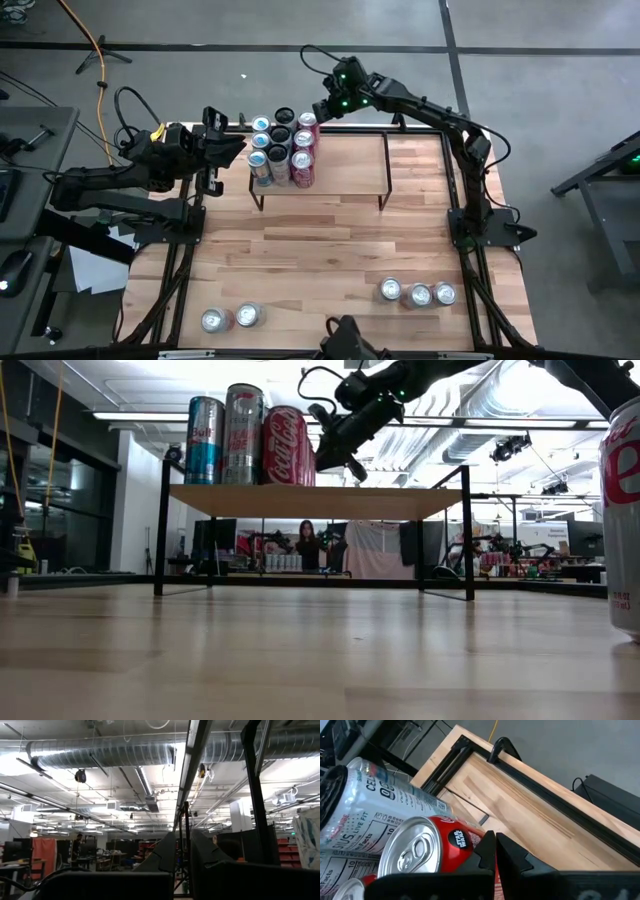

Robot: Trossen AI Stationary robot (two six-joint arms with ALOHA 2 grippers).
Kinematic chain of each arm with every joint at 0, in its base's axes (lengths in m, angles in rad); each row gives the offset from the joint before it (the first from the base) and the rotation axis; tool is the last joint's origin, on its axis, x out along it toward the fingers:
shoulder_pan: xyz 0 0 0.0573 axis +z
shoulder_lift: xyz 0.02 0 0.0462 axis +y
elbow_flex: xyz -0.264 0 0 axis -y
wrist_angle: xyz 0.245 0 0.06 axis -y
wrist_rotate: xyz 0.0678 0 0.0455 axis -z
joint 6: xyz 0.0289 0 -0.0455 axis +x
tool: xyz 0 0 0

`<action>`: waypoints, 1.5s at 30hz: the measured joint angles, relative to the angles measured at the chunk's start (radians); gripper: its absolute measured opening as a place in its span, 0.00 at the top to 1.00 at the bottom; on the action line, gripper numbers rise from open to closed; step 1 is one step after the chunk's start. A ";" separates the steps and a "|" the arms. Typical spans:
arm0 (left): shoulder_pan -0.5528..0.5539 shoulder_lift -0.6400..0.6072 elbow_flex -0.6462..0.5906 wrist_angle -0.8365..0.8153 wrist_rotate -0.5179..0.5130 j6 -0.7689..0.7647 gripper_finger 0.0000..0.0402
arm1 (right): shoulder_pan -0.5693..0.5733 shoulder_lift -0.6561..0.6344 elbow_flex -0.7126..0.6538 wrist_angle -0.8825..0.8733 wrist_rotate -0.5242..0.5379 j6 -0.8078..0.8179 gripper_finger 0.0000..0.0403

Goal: Place canned beverage on shelf
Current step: Put the red-white soda can aligned with the other red-white soda cans on the shelf, then put the middle red-silver soda can on the shelf

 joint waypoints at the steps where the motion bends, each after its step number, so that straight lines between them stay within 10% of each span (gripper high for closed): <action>1: 0.000 0.000 0.000 0.000 0.000 -0.004 1.00 | 0.002 0.000 0.000 0.000 0.000 -0.001 1.00; 17: 0.001 -0.022 0.001 -0.028 -0.044 -0.002 1.00 | -0.013 -0.016 -0.002 -0.009 -0.008 -0.063 1.00; 23: 0.024 -0.121 0.002 -0.284 -0.188 0.009 1.00 | -0.083 -0.115 -0.002 -0.108 0.021 -0.198 1.00; 31: 0.027 -0.258 -0.051 -0.418 -0.131 -0.033 1.00 | -0.036 -0.291 -0.023 -0.316 0.115 -0.394 1.00; 45: -0.041 -0.308 -0.209 -0.403 -0.117 -0.145 1.00 | 0.425 -0.790 -0.649 0.176 0.321 -0.116 1.00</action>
